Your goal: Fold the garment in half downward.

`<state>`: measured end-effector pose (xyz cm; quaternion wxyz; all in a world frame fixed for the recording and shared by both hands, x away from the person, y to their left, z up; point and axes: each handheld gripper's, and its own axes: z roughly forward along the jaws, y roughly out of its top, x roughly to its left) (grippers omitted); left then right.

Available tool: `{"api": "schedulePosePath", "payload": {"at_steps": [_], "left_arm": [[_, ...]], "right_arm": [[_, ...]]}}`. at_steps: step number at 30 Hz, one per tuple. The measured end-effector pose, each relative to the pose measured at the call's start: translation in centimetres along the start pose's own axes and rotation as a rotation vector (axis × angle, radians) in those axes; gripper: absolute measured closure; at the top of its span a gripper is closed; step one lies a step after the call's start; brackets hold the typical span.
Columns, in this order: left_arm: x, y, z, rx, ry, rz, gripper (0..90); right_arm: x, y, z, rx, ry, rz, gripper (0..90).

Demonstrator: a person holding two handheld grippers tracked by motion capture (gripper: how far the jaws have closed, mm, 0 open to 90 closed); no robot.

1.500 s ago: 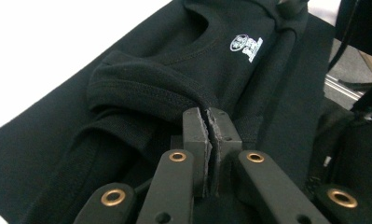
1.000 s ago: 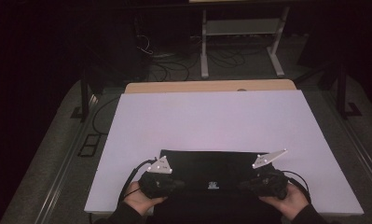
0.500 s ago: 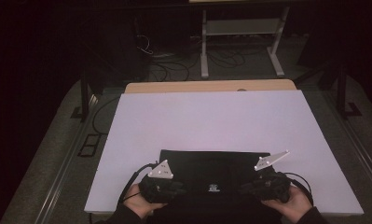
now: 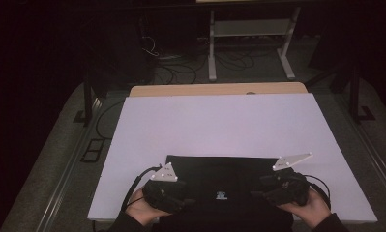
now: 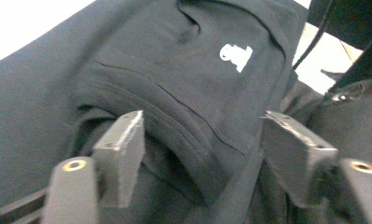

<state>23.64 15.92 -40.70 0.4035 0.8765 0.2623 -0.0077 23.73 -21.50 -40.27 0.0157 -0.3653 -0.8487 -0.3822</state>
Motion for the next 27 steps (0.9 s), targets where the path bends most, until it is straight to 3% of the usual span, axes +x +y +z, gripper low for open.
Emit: {"api": "schedulePosePath", "payload": {"at_steps": [7, 10, 14, 17, 23, 27], "left_arm": [[1.2, 0.5, -0.6, -0.053, 0.001, -0.042, 7.5], [1.9, 0.8, -1.3, -0.088, 0.025, -0.042, 3.6], [3.1, 1.3, -2.1, -0.115, 0.026, -0.068, 0.0], [3.9, 1.7, -2.6, -0.124, 0.043, -0.066, 0.0], [5.1, 2.4, -3.1, -0.120, 0.067, -0.073, 0.0], [5.5, 2.7, -3.1, -0.104, 0.073, -0.057, 0.0]], "right_arm": [[-0.5, 0.9, -1.2, -0.051, -0.017, -0.018, 12.6], [-1.0, 1.3, -2.0, -0.078, -0.020, 0.004, 6.8], [-2.0, 1.6, -2.7, -0.077, -0.019, 0.027, 0.0], [-2.8, 1.7, -3.3, -0.066, -0.013, 0.015, 0.0], [-5.0, 2.0, -4.6, -0.090, -0.031, 0.033, 0.0], [-6.1, 2.1, -5.4, -0.112, -0.041, 0.044, 0.0]]}}
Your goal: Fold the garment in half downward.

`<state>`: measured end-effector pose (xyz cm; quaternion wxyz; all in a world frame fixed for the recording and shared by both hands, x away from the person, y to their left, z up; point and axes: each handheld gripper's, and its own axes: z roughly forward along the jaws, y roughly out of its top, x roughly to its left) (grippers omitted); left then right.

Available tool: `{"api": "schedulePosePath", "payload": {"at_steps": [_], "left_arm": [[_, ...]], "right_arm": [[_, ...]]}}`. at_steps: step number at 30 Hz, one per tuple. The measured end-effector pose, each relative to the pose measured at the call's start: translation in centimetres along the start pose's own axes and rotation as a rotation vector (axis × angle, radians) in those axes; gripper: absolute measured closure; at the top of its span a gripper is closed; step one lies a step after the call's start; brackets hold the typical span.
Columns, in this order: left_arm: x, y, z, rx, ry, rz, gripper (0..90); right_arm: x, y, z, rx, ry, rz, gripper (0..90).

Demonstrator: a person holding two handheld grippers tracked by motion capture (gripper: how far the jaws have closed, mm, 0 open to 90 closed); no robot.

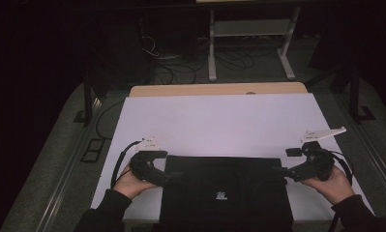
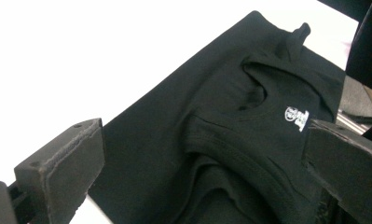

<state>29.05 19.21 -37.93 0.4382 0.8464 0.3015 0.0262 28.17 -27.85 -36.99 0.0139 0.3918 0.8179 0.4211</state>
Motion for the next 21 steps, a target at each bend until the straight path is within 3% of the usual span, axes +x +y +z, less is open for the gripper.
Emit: {"api": "schedulePosePath", "payload": {"at_steps": [10, 18, 21], "left_arm": [[0.7, 0.9, 0.0, 0.005, 0.014, 0.021, 0.0], [1.8, 1.7, 0.1, 0.031, 0.019, 0.046, 0.0], [2.1, 1.7, 0.2, 0.027, 0.020, 0.037, 0.0]], "right_arm": [[-1.0, 0.5, -0.8, -0.005, -0.024, -0.009, 0.0], [-1.8, 0.7, -0.1, 0.021, -0.035, -0.015, 0.0], [-2.1, 0.8, 0.1, 0.024, -0.039, -0.013, 0.0]]}}
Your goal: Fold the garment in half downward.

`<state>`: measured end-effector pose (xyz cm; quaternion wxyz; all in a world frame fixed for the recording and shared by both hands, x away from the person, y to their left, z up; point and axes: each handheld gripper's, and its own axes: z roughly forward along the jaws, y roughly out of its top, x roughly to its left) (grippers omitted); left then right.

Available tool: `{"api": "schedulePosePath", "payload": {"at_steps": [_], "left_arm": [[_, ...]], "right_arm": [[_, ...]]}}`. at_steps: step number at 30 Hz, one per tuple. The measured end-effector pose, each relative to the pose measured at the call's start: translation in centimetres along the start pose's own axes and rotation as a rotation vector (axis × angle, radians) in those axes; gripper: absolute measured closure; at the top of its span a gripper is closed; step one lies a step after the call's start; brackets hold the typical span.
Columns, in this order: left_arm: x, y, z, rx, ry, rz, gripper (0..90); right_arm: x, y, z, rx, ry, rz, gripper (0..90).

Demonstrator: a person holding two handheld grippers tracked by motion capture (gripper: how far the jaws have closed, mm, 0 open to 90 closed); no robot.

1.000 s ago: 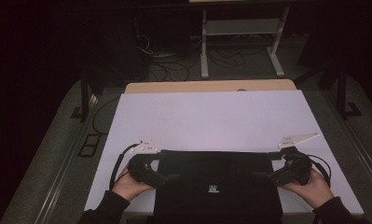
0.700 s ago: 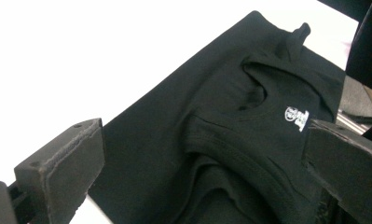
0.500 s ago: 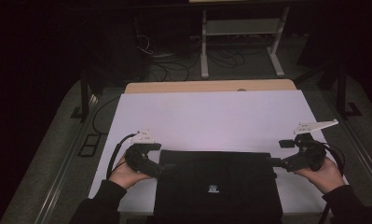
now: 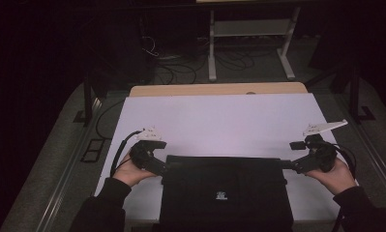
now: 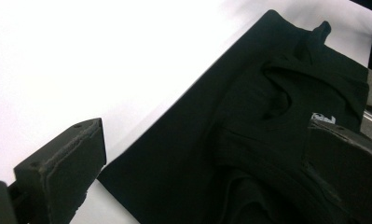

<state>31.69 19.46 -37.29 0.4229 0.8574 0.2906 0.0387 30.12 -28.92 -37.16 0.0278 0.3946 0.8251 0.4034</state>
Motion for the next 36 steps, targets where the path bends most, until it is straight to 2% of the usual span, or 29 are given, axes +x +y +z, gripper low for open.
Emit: {"api": "schedulePosePath", "payload": {"at_steps": [5, 16, 21, 27, 30, 36], "left_arm": [[0.8, -0.2, 0.4, 0.006, 0.016, -0.008, 0.0], [2.2, -0.7, 1.2, 0.007, 0.018, -0.033, 0.0], [3.0, -0.8, 1.8, 0.001, -0.001, -0.046, 0.0], [3.9, -1.2, 2.3, -0.009, -0.001, -0.075, 0.0], [4.1, -1.4, 2.5, -0.014, -0.005, -0.069, 0.0], [4.5, -1.6, 3.1, 0.008, -0.008, -0.067, 0.0]], "right_arm": [[-0.6, 0.1, 0.4, 0.012, -0.008, 0.005, 0.0], [-2.1, -0.1, 1.3, 0.027, -0.031, 0.020, 0.0], [-2.5, -0.2, 1.8, 0.040, -0.037, 0.034, 0.0], [-3.2, -0.5, 2.4, 0.053, -0.038, 0.035, 0.0], [-3.4, -0.7, 2.7, 0.053, -0.037, 0.039, 0.0], [-3.7, -1.0, 3.6, 0.087, -0.044, 0.040, 0.0]]}}
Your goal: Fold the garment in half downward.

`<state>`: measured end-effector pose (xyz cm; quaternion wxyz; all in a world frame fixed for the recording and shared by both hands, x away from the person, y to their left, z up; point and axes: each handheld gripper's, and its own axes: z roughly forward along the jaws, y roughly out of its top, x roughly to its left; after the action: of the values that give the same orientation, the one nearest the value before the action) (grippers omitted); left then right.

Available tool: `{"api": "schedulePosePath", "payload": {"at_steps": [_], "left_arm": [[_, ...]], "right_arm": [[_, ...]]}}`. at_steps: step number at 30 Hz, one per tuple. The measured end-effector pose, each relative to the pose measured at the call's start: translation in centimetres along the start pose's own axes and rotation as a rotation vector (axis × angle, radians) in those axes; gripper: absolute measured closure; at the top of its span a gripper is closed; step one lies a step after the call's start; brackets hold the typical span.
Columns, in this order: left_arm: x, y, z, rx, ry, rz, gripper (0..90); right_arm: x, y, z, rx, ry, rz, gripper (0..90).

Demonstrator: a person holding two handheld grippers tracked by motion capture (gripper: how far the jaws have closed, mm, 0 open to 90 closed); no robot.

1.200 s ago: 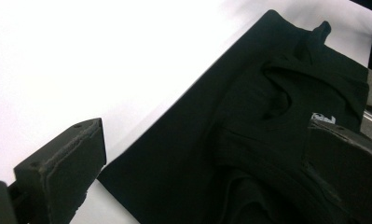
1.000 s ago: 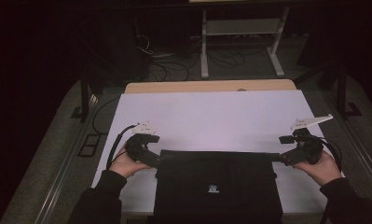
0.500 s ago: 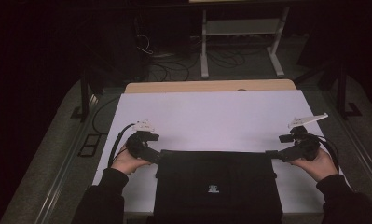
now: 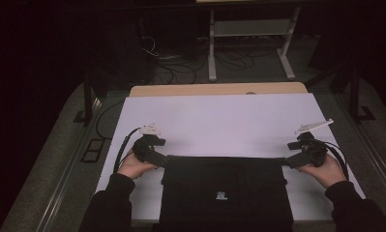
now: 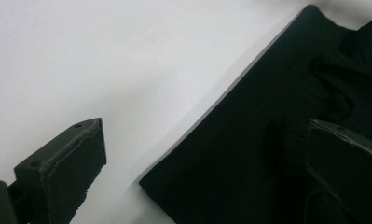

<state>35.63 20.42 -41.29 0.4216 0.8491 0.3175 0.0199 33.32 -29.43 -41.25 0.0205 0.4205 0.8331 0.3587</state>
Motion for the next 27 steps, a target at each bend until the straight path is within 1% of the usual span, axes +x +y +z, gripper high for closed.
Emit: {"api": "schedulePosePath", "payload": {"at_steps": [3, 4, 5, 7, 9, 12, 15, 17, 18, 19, 21, 23, 24, 25, 27], "left_arm": [[0.2, -0.1, 0.3, 0.006, -0.006, -0.008, 0.0], [0.3, -0.1, 0.4, 0.017, -0.007, -0.004, 0.0], [0.3, -0.1, 0.5, 0.025, -0.008, 0.000, 0.0], [0.4, -0.2, 0.7, 0.031, -0.018, -0.009, 0.0], [0.6, -0.3, 0.8, 0.053, -0.027, -0.002, 0.0], [0.7, -0.7, 1.1, 0.066, -0.021, 0.004, 0.0], [1.1, -1.0, 1.2, 0.069, -0.018, 0.000, 0.0], [1.3, -1.2, 1.2, 0.067, -0.013, -0.015, 0.0], [1.4, -1.3, 1.2, 0.059, -0.015, -0.027, 0.0], [1.5, -1.4, 1.2, 0.068, -0.014, -0.021, 0.0], [1.6, -1.5, 1.2, 0.069, -0.012, -0.021, 0.0], [1.8, -1.7, 1.2, 0.069, -0.016, -0.020, 4.3], [1.8, -1.8, 1.2, 0.060, -0.016, -0.030, 5.7], [1.9, -1.8, 1.1, 0.053, -0.021, -0.043, 6.7], [2.0, -1.9, 1.0, 0.050, -0.023, -0.047, 9.6]], "right_arm": [[0.0, -0.1, 0.3, 0.000, -0.017, -0.009, 0.0], [0.1, -0.1, 0.4, 0.002, -0.019, -0.011, 0.7], [0.0, -0.2, 0.4, -0.003, -0.018, -0.012, 2.0], [-0.1, -0.3, 0.5, -0.011, -0.018, -0.015, 3.4], [-0.3, -0.4, 0.7, 0.000, -0.018, -0.004, 4.0], [-0.7, -0.5, 0.9, 0.001, -0.002, 0.002, 7.2], [-0.9, -0.5, 1.1, 0.013, 0.010, 0.011, 10.6], [-0.9, -0.5, 1.3, 0.025, 0.012, 0.008, 12.5], [-0.9, -0.6, 1.4, 0.029, 0.014, 0.007, 13.0], [-1.0, -0.6, 1.4, 0.034, 0.014, 0.002, 13.5], [-1.0, -0.6, 1.6, 0.042, 0.012, 0.001, 15.2], [-1.1, -0.7, 1.6, 0.044, 0.019, -0.005, 19.7], [-1.1, -0.8, 1.7, 0.041, 0.017, -0.005, 20.2], [-1.1, -0.9, 1.7, 0.038, 0.018, -0.001, 23.3], [-1.3, -1.1, 1.7, 0.040, 0.030, -0.002, 27.7]]}}
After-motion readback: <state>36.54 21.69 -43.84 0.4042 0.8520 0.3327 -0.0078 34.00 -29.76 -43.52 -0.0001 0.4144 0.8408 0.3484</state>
